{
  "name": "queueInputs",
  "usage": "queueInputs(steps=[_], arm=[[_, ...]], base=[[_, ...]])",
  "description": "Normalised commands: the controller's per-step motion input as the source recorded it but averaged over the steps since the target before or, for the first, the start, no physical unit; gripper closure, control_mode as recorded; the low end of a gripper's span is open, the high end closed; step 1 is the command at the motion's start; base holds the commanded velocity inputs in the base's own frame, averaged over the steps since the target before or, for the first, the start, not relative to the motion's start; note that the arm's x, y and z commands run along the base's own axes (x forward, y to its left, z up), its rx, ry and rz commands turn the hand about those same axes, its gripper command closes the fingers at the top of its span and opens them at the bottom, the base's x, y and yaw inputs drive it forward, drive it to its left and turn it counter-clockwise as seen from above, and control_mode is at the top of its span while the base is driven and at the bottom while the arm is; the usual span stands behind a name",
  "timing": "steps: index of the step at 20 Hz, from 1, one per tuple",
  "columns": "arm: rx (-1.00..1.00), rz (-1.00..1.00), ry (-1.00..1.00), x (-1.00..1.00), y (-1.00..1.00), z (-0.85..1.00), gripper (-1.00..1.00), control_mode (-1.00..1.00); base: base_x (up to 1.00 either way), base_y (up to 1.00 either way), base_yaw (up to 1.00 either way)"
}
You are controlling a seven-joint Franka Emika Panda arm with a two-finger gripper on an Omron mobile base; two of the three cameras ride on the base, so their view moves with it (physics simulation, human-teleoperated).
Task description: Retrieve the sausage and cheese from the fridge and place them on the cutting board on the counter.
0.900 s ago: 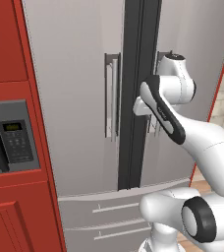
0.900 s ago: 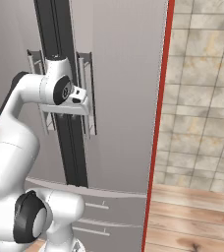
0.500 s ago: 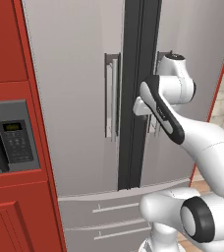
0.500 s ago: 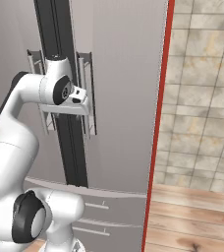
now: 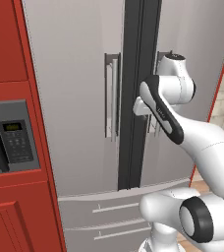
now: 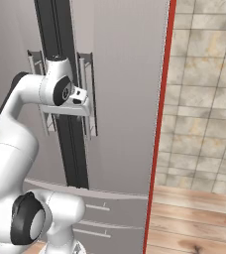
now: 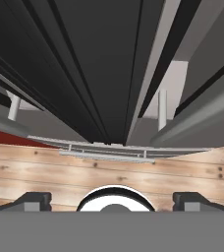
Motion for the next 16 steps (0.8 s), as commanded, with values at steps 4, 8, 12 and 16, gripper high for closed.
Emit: queueInputs(steps=[4, 8, 12, 16], arm=[[0.00, 0.00, 0.00, 0.00, 0.00, 0.00, -1.00, 1.00], [0.00, 0.00, 0.00, 0.00, 0.00, 0.00, -1.00, 1.00], [0.00, 0.00, 0.00, 0.00, 0.00, 0.00, -1.00, 1.00], [0.00, 0.00, 0.00, 0.00, 0.00, 0.00, -1.00, 1.00]], base=[[-0.26, -0.02, 0.00], [-0.74, -0.15, 0.00], [-0.84, -0.22, -0.03], [-0.67, -0.19, -0.01]])
